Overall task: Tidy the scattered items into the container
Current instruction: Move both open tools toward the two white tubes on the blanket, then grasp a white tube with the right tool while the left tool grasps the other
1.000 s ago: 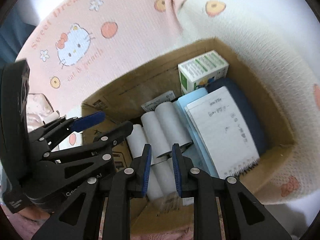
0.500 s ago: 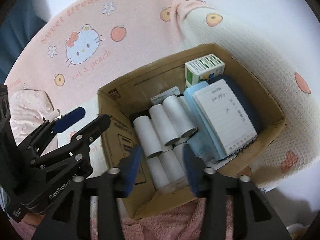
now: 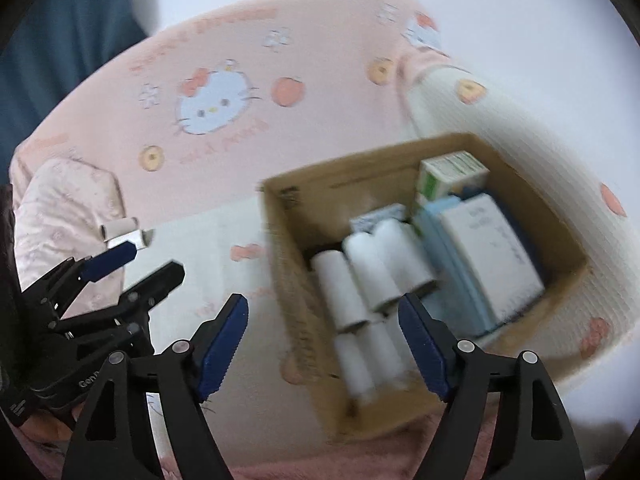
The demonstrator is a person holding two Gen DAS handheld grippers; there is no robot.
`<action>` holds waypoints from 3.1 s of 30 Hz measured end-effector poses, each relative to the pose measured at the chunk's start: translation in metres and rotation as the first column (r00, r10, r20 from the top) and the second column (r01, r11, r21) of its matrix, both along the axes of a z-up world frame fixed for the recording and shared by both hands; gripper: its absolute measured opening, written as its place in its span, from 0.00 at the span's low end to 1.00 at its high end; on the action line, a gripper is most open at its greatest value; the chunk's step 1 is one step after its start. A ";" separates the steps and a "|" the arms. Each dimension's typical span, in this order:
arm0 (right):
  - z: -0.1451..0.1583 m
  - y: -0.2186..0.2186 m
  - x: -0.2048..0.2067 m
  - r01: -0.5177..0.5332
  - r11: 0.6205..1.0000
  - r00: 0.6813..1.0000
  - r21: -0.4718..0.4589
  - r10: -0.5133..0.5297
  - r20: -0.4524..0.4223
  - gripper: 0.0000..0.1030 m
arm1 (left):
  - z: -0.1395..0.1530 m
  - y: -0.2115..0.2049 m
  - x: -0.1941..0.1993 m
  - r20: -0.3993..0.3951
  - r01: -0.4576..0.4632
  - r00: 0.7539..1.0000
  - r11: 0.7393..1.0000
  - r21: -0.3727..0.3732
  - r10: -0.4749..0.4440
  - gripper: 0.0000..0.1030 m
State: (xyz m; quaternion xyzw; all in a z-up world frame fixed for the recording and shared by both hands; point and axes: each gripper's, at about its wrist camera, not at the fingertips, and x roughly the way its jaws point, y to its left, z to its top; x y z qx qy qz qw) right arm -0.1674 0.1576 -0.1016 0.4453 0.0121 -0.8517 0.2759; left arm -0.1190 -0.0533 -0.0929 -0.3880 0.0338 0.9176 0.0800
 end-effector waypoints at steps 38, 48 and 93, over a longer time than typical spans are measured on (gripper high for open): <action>-0.092 -0.333 -0.019 -0.479 0.874 0.878 0.082 0.479 0.025 0.76 | -0.057 -0.361 -0.149 0.310 -0.018 0.951 1.000 -0.005 0.019 0.69; -0.105 -0.387 -0.063 -0.324 0.945 0.929 -0.043 0.326 0.177 0.76 | -0.108 -0.430 -0.169 0.288 -0.237 0.944 0.937 0.255 0.161 0.69; -0.186 -0.427 -0.070 0.452 0.872 0.657 -0.186 -0.184 0.731 0.40 | -0.154 -0.372 -0.144 0.303 -0.051 0.950 0.920 0.389 -0.076 0.48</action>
